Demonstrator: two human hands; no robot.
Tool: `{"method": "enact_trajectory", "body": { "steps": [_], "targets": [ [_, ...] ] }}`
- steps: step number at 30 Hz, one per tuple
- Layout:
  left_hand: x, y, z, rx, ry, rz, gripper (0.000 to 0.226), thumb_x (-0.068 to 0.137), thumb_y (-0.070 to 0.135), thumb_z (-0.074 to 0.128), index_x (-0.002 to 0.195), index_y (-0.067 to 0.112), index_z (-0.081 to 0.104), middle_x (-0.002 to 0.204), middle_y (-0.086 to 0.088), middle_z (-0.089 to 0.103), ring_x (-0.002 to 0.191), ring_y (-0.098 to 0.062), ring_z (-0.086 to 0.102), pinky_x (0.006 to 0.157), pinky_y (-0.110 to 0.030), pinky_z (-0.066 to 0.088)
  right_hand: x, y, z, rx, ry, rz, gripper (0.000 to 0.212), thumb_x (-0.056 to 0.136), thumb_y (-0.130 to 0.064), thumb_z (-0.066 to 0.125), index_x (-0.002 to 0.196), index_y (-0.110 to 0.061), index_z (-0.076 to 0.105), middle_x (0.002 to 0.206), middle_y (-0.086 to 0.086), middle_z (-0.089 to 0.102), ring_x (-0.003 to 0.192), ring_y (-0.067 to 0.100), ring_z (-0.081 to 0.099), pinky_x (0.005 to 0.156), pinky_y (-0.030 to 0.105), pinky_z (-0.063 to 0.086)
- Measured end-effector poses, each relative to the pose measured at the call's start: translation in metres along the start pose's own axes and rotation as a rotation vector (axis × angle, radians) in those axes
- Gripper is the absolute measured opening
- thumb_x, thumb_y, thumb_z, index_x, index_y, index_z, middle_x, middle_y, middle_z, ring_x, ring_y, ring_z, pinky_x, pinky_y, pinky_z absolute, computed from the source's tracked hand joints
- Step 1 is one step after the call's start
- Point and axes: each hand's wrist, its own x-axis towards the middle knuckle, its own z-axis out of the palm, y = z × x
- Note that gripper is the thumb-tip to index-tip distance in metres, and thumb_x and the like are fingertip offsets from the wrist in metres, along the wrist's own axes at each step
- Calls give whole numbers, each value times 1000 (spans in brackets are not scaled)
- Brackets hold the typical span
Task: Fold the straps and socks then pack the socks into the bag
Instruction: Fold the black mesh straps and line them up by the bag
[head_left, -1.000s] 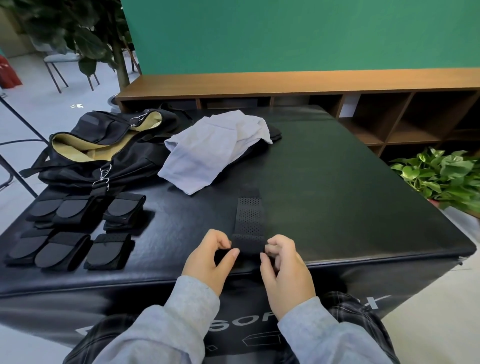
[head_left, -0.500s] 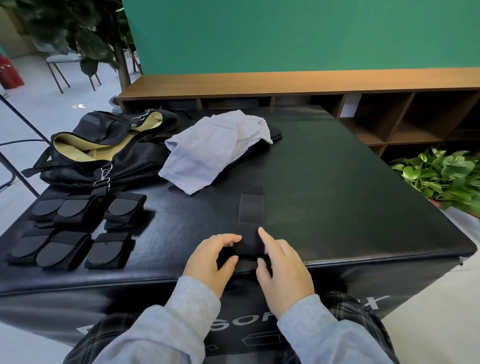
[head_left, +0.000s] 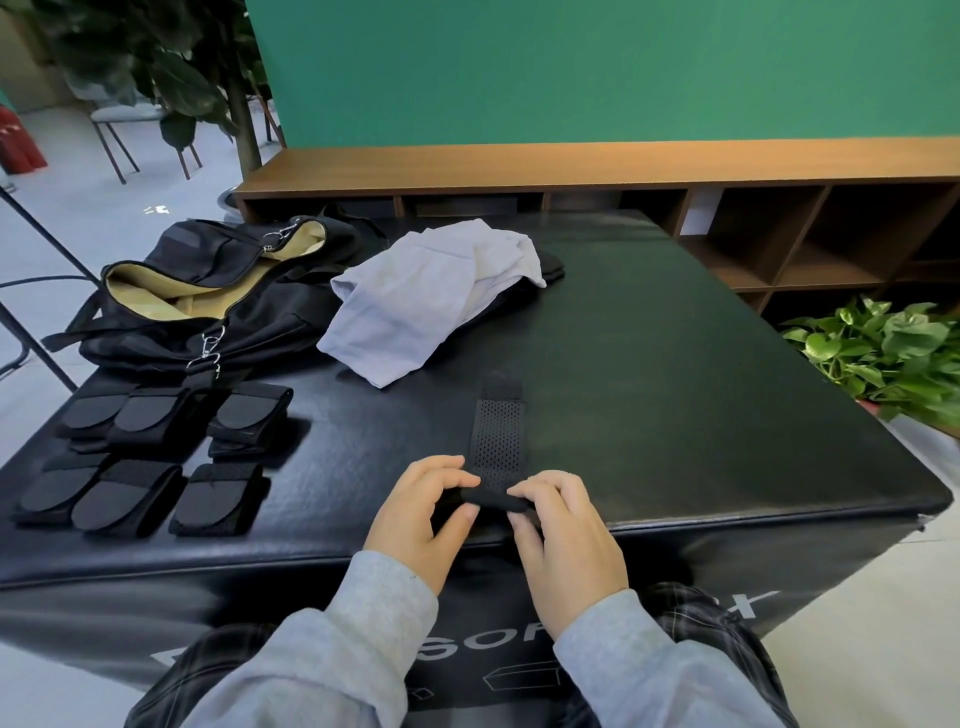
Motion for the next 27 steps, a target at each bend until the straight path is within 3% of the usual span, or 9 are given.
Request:
{"method": "enact_trajectory", "body": {
  "steps": [4,7,10,15,18,22,27],
  "targets": [
    [0,4,-3,2,-32,-18,33,87,16,62,93,46,51,108,29,51,106,21,40,81,6,26,3,-3,-4,-17,-24,33,17,91,-23,59,108,-22,59,123,-15,55,107,9,56,76,22,45],
    [0,5,-3,-11,-27,-40,29,88,17,60,92,45,54,99,24,56,102,13,46,80,3,29,5,-5,-12,-21,-147,127,28,98,-36,41,125,-30,47,119,-19,52,115,4,46,89,21,40],
    [0,7,-3,-15,-31,-55,26,89,16,59,91,41,56,96,21,57,100,12,47,79,4,29,7,-6,-16,16,-180,189,25,98,-39,38,121,-34,45,104,-16,51,107,6,50,86,23,42],
    [-1,9,-4,1,-37,-85,18,88,20,60,95,37,57,97,21,58,98,14,47,77,6,28,6,-4,-15,41,-174,237,8,97,-36,42,102,-34,36,96,-16,52,89,7,50,74,22,39],
    [-1,8,-3,-20,-39,-122,19,87,20,62,92,37,56,94,21,60,96,13,50,78,3,31,5,-4,-15,60,-168,240,16,97,-35,44,98,-35,28,95,-19,48,85,4,46,73,19,35],
    [-1,4,-1,-84,-8,-170,21,82,17,67,85,32,53,87,19,62,92,8,55,80,-7,36,5,-4,-16,45,-150,229,20,96,-34,47,99,-33,27,76,-20,37,76,3,42,68,17,31],
    [-2,2,2,-107,24,-182,22,83,16,67,78,27,49,85,18,63,90,6,56,73,-3,36,4,-4,-14,51,-116,233,20,94,-33,51,95,-31,30,68,-16,35,61,-1,39,57,14,33]
  ]
}}
